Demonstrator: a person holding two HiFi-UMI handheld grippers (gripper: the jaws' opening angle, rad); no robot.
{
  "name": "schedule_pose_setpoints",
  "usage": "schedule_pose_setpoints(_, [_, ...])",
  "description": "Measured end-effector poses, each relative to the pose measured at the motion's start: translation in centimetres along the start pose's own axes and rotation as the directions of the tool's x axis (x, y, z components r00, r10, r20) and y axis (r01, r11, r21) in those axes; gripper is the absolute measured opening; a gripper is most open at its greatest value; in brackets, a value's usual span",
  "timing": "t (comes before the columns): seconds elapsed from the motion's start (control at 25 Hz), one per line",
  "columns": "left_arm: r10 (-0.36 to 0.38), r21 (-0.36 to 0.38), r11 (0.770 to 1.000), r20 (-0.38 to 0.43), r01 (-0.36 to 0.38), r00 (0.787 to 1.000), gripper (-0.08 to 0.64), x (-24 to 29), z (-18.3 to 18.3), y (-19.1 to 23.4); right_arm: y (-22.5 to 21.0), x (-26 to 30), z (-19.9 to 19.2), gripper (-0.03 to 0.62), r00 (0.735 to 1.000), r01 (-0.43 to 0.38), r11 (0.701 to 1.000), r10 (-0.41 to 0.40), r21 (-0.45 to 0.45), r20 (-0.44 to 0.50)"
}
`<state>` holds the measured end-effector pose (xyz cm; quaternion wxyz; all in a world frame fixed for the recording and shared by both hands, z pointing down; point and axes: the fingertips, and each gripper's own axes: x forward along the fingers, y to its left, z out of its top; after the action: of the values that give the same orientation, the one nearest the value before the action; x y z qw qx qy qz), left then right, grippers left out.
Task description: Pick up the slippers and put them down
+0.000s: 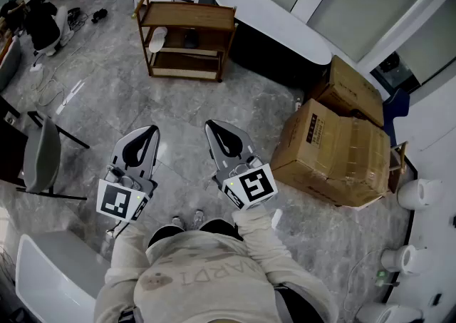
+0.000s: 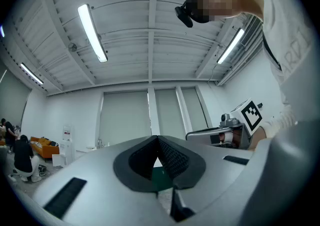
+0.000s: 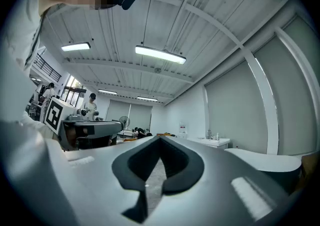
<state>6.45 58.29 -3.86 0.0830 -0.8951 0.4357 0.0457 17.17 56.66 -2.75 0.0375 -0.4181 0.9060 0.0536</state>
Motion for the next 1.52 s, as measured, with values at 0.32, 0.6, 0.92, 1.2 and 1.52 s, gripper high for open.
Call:
schedule_pose_setpoints(0.32, [-0.002, -0.006, 1.0, 0.002, 0.002, 1.0, 0.005, 0.3, -0.2, 0.1, -0.2, 0.2, 0.1, 0.009, 1.0, 0.001, 1.0, -0.001, -0.007, 0.007])
schedule_pose_setpoints(0.6, [-0.002, -0.006, 1.0, 0.006, 0.002, 1.0, 0.005, 1.8, -0.4, -0.1, -1.7, 0.3, -0.1, 0.009, 1.0, 0.001, 1.0, -0.001, -0.012, 0.007])
schedule_pose_setpoints(0.92, [0.016, 0.009, 1.0, 0.003, -0.016, 1.0, 0.005, 3.5, -1.2, -0.6, -3.8, 0.3, -1.0, 0.009, 1.0, 0.001, 1.0, 0.0, -0.013, 0.024])
schedule_pose_setpoints(1.2, [0.021, 0.019, 1.0, -0.008, -0.021, 1.0, 0.005, 5.3, -1.7, -1.2, -7.1, -0.1, -1.8, 0.009, 0.999, 0.002, 0.996, -0.006, 0.093, 0.039])
schedule_pose_setpoints(1.52, [0.009, 0.019, 1.0, 0.005, -0.009, 1.0, 0.005, 9.3, -2.6, 1.4, -10.0, 2.9, -2.5, 0.009, 0.999, 0.006, 0.997, -0.008, 0.076, 0.032])
